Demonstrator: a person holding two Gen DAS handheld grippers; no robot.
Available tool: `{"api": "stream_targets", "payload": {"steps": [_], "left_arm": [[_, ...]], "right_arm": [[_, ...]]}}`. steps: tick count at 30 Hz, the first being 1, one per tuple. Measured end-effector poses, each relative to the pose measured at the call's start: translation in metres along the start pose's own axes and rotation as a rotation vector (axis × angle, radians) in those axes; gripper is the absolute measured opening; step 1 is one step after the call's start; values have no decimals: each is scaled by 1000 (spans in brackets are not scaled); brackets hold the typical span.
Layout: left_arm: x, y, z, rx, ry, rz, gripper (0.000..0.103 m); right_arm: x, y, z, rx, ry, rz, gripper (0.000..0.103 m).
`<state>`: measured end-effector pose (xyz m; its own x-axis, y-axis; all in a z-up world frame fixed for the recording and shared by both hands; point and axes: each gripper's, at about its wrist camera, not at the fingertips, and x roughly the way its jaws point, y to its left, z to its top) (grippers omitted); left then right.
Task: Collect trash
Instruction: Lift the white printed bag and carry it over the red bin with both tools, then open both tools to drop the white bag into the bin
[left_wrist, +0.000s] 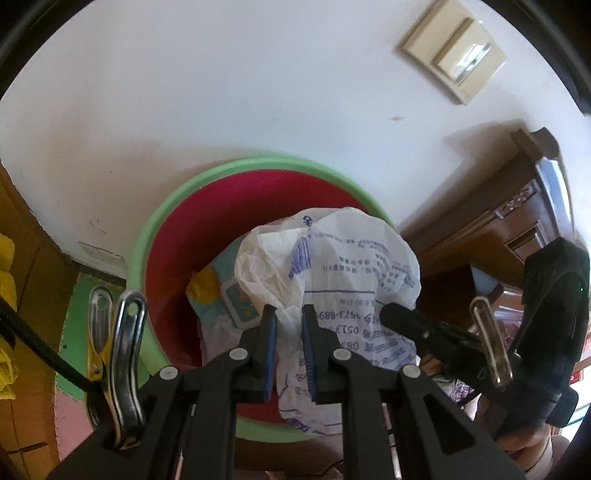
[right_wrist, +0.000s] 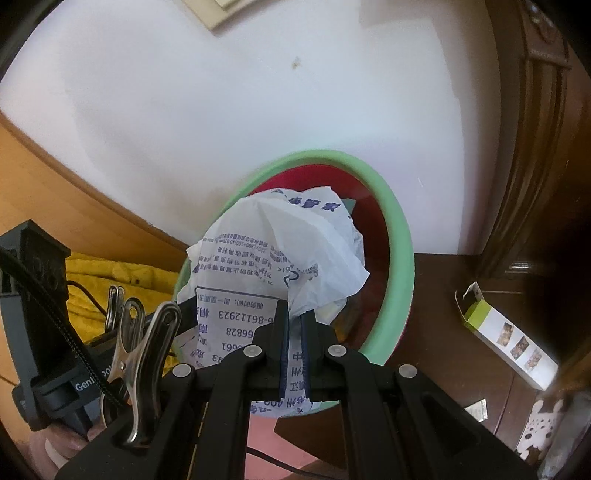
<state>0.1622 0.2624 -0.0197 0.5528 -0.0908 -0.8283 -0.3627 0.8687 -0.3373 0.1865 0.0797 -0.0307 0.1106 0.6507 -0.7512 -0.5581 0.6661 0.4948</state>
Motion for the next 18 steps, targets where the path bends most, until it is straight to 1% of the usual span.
{"api": "stream_targets", "payload": {"steps": [4, 5, 8, 9, 11, 12, 18], "left_arm": [[6, 3, 0, 0, 17, 8, 14], [7, 4, 0, 3, 19, 10, 14], [6, 6, 1, 3, 22, 16, 16], [5, 8, 1, 2, 23, 16, 17], [3, 9, 2, -1, 26, 18, 21], [2, 10, 2, -3, 27, 20, 23], [-12, 8, 8, 6, 2, -2, 26]], "right_arm": [[9, 0, 3, 11, 7, -28, 8], [11, 0, 4, 14, 11, -35, 9], [16, -2, 4, 21, 16, -66, 22], [17, -2, 4, 23, 15, -79, 25], [16, -4, 4, 20, 5, -75, 29], [16, -5, 4, 23, 3, -77, 30], [6, -7, -1, 33, -21, -49, 31]]}}
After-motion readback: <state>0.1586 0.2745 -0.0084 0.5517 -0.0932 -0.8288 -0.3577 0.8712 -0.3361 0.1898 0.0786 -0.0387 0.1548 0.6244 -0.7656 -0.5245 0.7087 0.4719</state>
